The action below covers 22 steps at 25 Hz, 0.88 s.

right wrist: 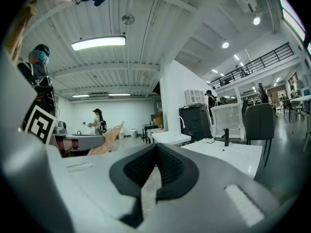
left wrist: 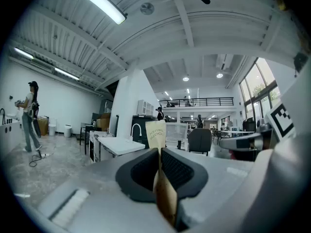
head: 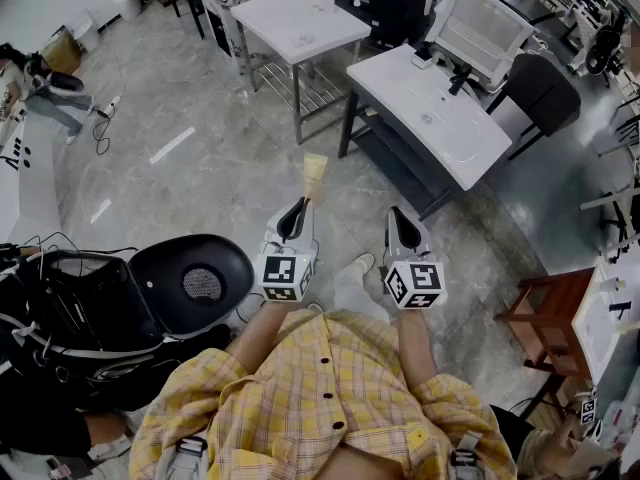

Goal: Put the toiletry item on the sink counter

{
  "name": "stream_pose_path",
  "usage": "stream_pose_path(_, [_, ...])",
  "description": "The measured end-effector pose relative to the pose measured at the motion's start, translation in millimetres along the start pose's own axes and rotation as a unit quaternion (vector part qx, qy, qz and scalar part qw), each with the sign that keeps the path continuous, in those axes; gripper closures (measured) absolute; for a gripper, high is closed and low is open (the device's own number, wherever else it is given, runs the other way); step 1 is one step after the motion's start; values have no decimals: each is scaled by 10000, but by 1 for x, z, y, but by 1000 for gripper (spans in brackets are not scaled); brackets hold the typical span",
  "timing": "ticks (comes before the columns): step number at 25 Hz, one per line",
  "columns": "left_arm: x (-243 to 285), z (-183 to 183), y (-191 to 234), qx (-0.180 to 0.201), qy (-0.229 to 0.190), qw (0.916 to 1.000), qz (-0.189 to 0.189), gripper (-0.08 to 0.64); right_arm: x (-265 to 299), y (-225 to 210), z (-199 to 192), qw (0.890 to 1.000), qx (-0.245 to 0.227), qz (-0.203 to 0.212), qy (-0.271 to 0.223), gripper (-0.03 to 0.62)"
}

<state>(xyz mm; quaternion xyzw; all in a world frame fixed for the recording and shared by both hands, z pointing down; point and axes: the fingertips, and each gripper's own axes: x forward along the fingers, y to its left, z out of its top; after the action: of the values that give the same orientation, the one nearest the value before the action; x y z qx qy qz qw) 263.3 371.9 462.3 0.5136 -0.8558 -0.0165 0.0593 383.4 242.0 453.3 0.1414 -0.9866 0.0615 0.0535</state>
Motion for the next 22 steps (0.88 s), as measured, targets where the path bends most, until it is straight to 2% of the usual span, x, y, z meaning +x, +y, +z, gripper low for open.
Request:
stream_pose_path(8, [4, 17, 28, -78, 10, 10000, 42, 535, 21, 13, 20, 9998, 180, 45, -46, 594])
stream_pose_path(15, [25, -2, 31, 29, 10, 10000, 34, 535, 50, -1, 5, 9995, 257, 138, -146, 595])
stream_pose_path(22, [60, -4, 64, -9, 113, 9999, 6, 535, 105, -2, 13, 9996, 181, 66, -189, 595])
